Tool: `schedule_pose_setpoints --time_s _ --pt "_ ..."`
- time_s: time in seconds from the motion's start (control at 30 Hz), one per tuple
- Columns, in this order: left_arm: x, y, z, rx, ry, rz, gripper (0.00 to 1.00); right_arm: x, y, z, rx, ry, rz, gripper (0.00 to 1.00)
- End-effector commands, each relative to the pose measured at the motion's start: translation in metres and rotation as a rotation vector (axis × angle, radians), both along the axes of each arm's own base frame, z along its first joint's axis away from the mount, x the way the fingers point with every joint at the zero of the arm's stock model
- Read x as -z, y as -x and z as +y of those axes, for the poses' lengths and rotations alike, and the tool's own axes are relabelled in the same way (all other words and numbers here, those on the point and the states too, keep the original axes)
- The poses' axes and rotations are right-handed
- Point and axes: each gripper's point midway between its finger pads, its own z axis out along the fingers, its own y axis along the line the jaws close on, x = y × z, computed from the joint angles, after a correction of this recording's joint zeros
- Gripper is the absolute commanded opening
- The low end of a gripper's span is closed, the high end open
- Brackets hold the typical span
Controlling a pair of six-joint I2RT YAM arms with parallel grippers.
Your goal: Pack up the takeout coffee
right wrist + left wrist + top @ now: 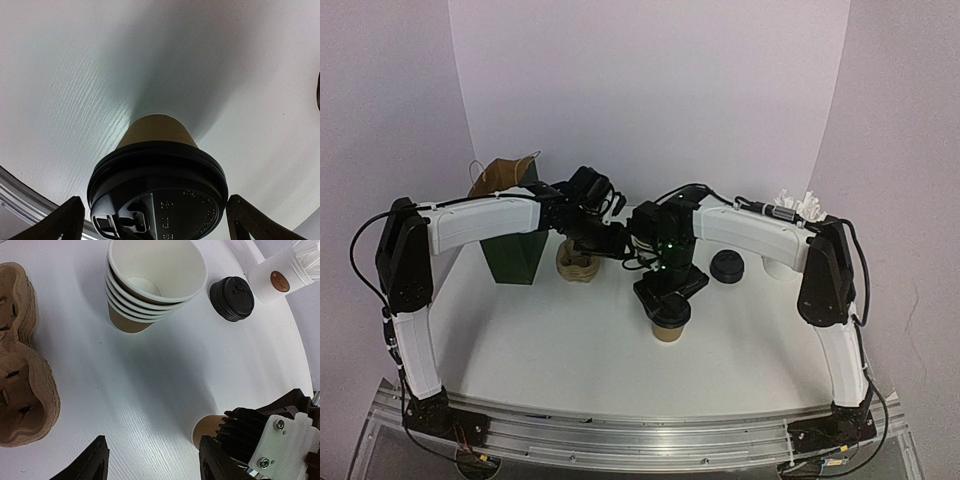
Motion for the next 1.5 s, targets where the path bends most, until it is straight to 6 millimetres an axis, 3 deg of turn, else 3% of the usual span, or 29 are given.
schedule_pose_setpoints --time_s 0.0,0.23,1.3,1.47 --pt "-0.020 -0.010 -0.011 0.000 0.041 -0.045 0.61 -0.021 0.000 0.006 -0.008 -0.064 -0.008 0.98" --pt "-0.021 -0.010 -0.012 0.008 0.037 -0.047 0.61 -0.024 0.001 0.006 -0.002 -0.070 -0.005 0.98" --pt "-0.016 -0.015 -0.018 0.020 0.027 -0.047 0.61 0.006 -0.001 -0.006 -0.035 0.028 0.006 0.98" --pt "-0.016 -0.017 -0.019 0.019 0.025 -0.048 0.61 0.010 0.001 -0.006 -0.033 0.029 0.020 0.92"
